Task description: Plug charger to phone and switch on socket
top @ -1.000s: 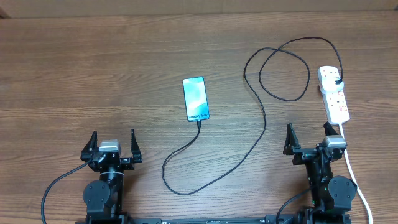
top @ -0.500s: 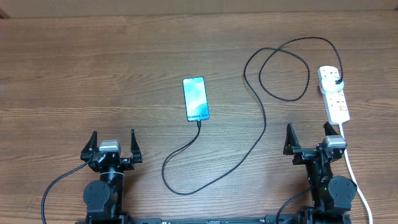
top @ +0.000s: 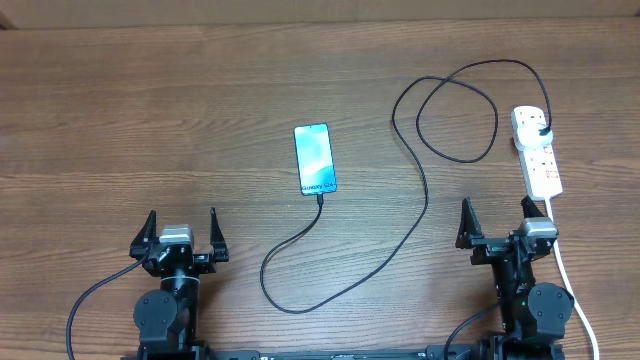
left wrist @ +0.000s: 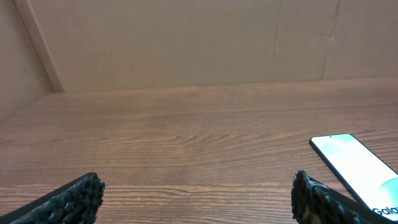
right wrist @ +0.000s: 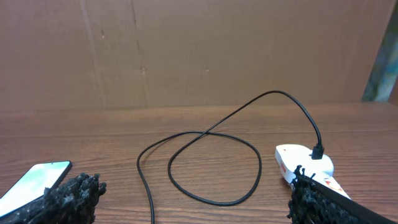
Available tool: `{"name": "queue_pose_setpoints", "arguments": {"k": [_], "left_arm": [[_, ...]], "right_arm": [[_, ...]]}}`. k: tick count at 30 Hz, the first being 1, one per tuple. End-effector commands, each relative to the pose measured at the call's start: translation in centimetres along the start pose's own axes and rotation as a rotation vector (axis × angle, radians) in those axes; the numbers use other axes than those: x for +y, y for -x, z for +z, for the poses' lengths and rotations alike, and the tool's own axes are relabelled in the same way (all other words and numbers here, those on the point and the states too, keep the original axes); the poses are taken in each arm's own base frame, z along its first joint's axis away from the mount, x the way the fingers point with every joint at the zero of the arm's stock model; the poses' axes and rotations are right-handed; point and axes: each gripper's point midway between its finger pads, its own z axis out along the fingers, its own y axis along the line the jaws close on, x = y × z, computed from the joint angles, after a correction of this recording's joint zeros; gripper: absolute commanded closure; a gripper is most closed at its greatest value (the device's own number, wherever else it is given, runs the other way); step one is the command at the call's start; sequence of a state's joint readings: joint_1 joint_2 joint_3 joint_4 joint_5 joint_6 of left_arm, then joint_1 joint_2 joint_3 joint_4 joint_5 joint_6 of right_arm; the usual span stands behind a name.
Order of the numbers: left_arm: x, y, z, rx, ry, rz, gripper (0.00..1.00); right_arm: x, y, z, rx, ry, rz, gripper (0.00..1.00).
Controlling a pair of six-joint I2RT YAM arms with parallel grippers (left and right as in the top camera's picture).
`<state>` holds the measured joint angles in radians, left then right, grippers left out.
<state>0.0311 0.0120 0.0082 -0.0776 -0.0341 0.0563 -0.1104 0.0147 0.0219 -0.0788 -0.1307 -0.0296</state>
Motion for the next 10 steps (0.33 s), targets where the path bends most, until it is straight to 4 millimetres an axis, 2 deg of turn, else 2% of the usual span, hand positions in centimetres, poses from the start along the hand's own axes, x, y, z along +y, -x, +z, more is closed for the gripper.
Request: {"name": "queue_pose_setpoints", "arguments": {"k": [1, 10], "left_arm": [[0.03, 0.00, -0.01, -0.003, -0.001, 0.014, 0.00], [0.03, 0.01, -0.01, -0.004, -0.001, 0.014, 0.00]], "right_arm": [[0.03, -0.28, 0.02, -0.003, 0.000, 0.002, 0.00], [0.03, -0.28, 0.02, -0.003, 0.000, 0.002, 0.00]]}}
